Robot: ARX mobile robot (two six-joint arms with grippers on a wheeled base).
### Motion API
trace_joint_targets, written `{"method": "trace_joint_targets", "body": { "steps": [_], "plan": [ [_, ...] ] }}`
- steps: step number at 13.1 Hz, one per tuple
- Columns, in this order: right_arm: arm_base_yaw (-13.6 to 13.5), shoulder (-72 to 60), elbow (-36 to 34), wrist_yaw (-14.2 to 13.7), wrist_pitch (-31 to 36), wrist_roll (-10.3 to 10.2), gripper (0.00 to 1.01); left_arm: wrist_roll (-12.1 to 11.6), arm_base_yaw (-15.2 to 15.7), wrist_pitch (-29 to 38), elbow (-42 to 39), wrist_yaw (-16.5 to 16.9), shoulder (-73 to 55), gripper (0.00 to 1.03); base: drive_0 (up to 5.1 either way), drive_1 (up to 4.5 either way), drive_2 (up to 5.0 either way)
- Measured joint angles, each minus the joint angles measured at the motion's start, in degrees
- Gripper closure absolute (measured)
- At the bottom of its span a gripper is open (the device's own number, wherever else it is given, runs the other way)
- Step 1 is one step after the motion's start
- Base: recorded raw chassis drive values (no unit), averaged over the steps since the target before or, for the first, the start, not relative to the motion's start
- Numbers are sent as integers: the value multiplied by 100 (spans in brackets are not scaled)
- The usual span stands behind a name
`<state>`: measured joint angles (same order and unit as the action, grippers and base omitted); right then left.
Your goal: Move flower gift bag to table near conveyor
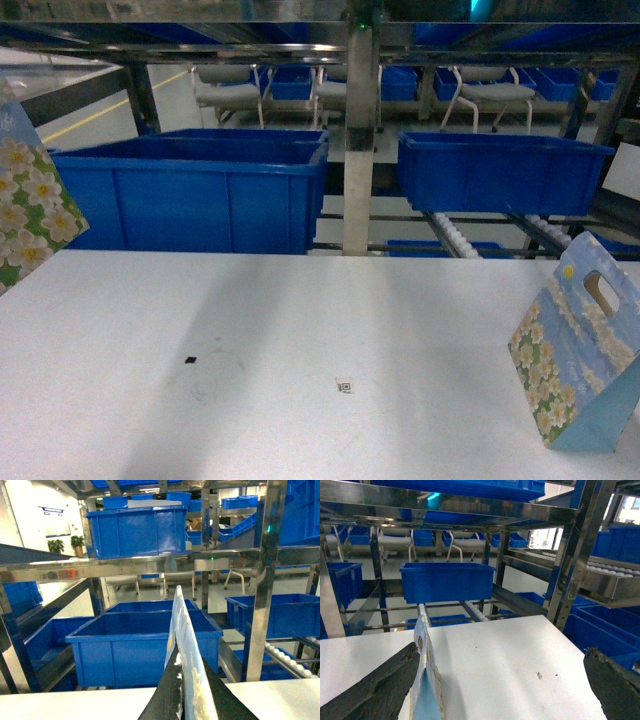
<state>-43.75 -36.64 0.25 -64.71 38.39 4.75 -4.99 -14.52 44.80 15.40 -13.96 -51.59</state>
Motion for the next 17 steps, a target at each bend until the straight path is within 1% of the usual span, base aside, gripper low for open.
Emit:
{"method": "trace_joint_targets", "body": {
  "steps": [2, 3, 4, 5, 7, 8, 9, 10, 14, 15, 17],
  "plan": [
    [0, 0, 0, 0, 0, 0, 3, 0, 0, 0, 0, 0, 0, 101, 0, 0, 0],
    [0, 0, 0, -2, 0, 0, 3, -2, -107, 529, -13, -160, -289, 101, 0, 0, 0],
    [0, 0, 0, 0, 0, -2, 3, -9, -280, 1237, -13, -282, -938, 101, 0, 0, 0],
    [0, 0, 0, 0, 0, -2, 3, -105, -422, 1773, -13, -391, -1742, 101, 0, 0, 0],
    [0, 0, 0, -2, 0, -2, 3, -149, -533, 2723, 81, -511, -2896, 101, 0, 0, 0],
    [0, 0, 0, -2, 0, -2, 3, -149, -531, 2898, 232, -660, -3344, 101, 0, 0, 0],
    [0, 0, 0, -2, 0, -2, 3, -151, -511, 2894, 343, -802, -3917, 101, 0, 0, 0],
    [0, 0, 0, 0, 0, -2, 3, -153, -509, 2879, 363, -859, -4225, 101, 0, 0, 0],
    [0, 0, 0, -2, 0, -2, 3, -164, -498, 2846, 431, -918, -4872, 101, 0, 0, 0],
    [0, 0, 0, 0, 0, -2, 3, -168, -481, 2846, 535, -962, -5193, 101, 0, 0, 0],
    [0, 0, 0, -2, 0, -2, 3, -195, -522, 2850, 935, -1158, -5884, 101, 0, 0, 0]
  ]
}}
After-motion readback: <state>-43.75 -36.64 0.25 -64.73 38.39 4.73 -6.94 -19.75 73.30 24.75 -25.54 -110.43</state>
